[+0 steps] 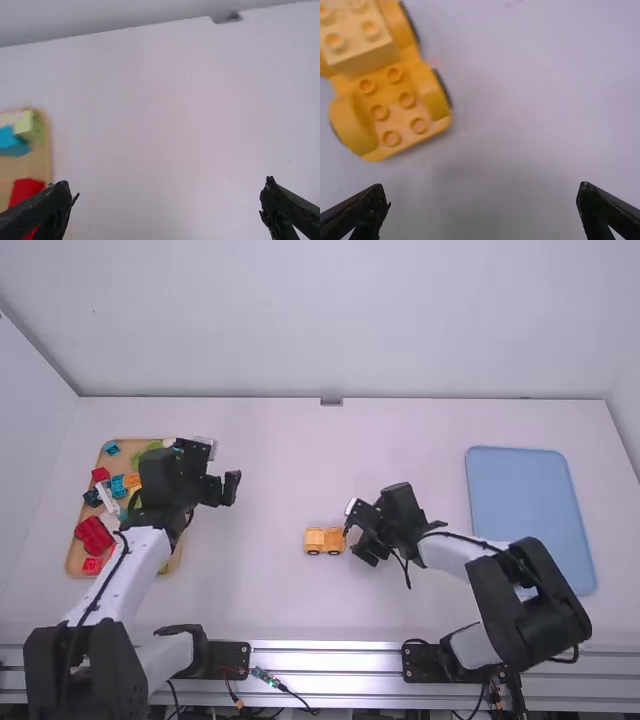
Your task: Assemble lego blocks to make yellow taxi
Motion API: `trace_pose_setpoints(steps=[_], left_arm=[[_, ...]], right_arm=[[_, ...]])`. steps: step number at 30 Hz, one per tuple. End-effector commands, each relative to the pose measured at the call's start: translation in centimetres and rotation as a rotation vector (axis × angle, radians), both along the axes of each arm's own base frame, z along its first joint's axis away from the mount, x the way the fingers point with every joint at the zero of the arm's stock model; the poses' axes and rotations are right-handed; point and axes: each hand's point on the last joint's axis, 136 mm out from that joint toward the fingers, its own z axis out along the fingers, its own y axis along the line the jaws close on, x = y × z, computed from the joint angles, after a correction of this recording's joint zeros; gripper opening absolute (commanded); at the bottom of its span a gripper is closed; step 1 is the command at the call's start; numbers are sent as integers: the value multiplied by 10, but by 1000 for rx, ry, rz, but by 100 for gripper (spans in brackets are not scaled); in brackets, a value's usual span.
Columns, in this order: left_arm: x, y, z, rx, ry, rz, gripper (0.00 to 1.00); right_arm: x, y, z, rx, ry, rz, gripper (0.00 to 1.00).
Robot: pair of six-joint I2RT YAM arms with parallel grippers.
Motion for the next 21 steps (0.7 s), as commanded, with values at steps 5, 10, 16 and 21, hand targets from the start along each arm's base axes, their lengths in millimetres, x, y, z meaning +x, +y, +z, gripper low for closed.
trace_pose_setpoints(steps=[5,10,16,21], left_arm=[[15,59,29,-102,68,311,99],[30,103,39,-85,203,459,99],[64,159,44,-95,319,619,99],[83,175,30,-244,378,742,99]], right_arm=[[18,-6,37,23,-117,-93,99],[19,-1,58,52,-171,-83,99],[22,1,79,57,-247,-79,99],[31,-9,92,27,-316,-132,99]])
